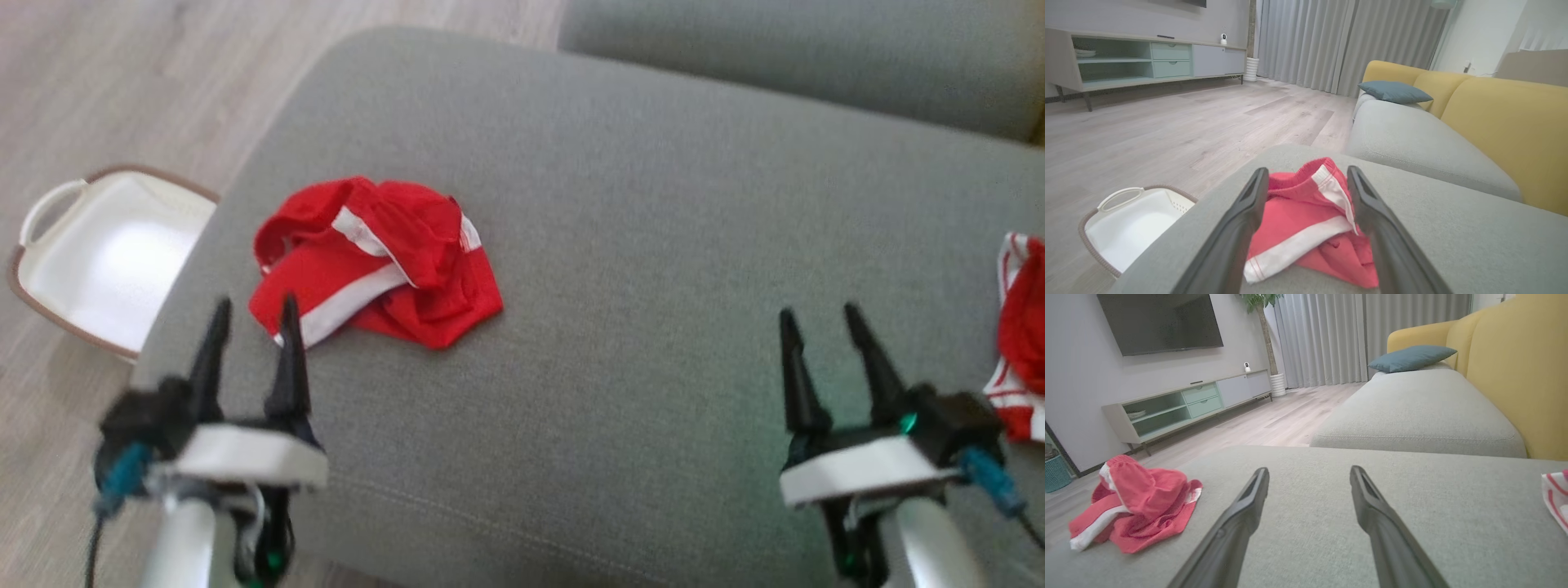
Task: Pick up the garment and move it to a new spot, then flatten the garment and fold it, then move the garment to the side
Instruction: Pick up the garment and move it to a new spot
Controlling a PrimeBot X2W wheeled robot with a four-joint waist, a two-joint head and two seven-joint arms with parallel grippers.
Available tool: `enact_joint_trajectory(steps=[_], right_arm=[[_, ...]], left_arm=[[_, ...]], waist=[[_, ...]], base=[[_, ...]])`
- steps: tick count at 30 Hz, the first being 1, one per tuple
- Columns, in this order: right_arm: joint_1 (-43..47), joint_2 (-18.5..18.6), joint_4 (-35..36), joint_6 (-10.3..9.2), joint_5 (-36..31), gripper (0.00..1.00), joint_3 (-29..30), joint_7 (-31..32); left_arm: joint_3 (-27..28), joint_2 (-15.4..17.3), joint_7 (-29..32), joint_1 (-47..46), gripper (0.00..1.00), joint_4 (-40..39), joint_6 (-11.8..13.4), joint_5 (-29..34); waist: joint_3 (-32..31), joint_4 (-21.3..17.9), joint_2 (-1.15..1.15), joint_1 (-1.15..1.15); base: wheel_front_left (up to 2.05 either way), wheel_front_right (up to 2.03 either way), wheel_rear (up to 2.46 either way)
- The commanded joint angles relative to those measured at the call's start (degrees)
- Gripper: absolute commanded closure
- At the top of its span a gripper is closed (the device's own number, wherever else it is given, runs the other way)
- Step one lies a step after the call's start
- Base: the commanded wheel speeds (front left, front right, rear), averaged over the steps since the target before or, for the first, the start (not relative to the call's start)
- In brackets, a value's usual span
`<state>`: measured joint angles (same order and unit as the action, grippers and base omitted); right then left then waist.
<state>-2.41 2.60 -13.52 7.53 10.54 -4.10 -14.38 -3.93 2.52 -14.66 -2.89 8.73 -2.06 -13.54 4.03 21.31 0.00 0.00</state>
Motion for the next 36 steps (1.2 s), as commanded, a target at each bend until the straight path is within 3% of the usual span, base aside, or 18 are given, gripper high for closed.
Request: enact_joint_trajectory(steps=[1, 7, 14, 24, 30, 32, 36], right_arm=[[-3.7, 0.3, 2.6, -0.04, -1.2, 0.0, -0.5, -0.6], [-6.9, 0.3, 8.2, -0.04, -6.0, 0.0, 5.3, 1.7], [-9.7, 0.3, 17.3, -0.04, -9.9, 0.0, 10.2, 6.5], [-10.9, 0.3, 24.0, -0.04, -11.3, 0.0, 9.7, 10.1], [-10.8, 0.3, 25.1, -0.04, -11.4, 0.0, 9.6, 10.3], [-10.7, 0.3, 25.1, -0.04, -11.3, 0.0, 9.6, 10.2], [-10.5, 0.3, 23.8, -0.04, -11.1, 0.0, 9.2, 9.6]], left_arm=[[2.9, 0.9, -0.3, -4.7, 0.0, -1.0, -0.3, 0.8], [2.9, 5.3, 0.6, -15.9, 0.0, 7.9, -2.6, 2.5], [-3.1, 12.3, 11.8, -30.7, 0.0, 21.4, -5.2, 1.7], [-23.8, 19.9, 27.1, -43.5, 0.0, 33.3, -5.4, -14.8], [-31.0, 22.3, 29.8, -46.3, 0.0, 36.6, -5.4, -19.9], [-33.4, 22.8, 29.4, -46.5, 1.0, 37.0, -5.4, -21.8], [-33.8, 24.0, 20.3, -48.5, 1.0, 39.5, -5.4, -22.1]], waist=[[3.1, -1.1, 0.0, 0.0], [9.8, -2.0, 0.0, 0.0], [16.3, -3.0, 0.0, 0.0], [22.1, -5.4, 0.0, 0.0], [23.3, -6.6, 0.0, 0.0], [23.1, -6.9, 0.0, 0.0], [20.8, -7.5, 0.0, 0.0]], base=[[0.0, 0.0, 0.0], [0.0, 0.0, 0.0], [0.0, 0.0, 0.0], [0.0, 0.0, 0.0], [0.0, 0.0, 0.0], [0.0, 0.0, 0.0], [0.0, 0.0, 0.0]])
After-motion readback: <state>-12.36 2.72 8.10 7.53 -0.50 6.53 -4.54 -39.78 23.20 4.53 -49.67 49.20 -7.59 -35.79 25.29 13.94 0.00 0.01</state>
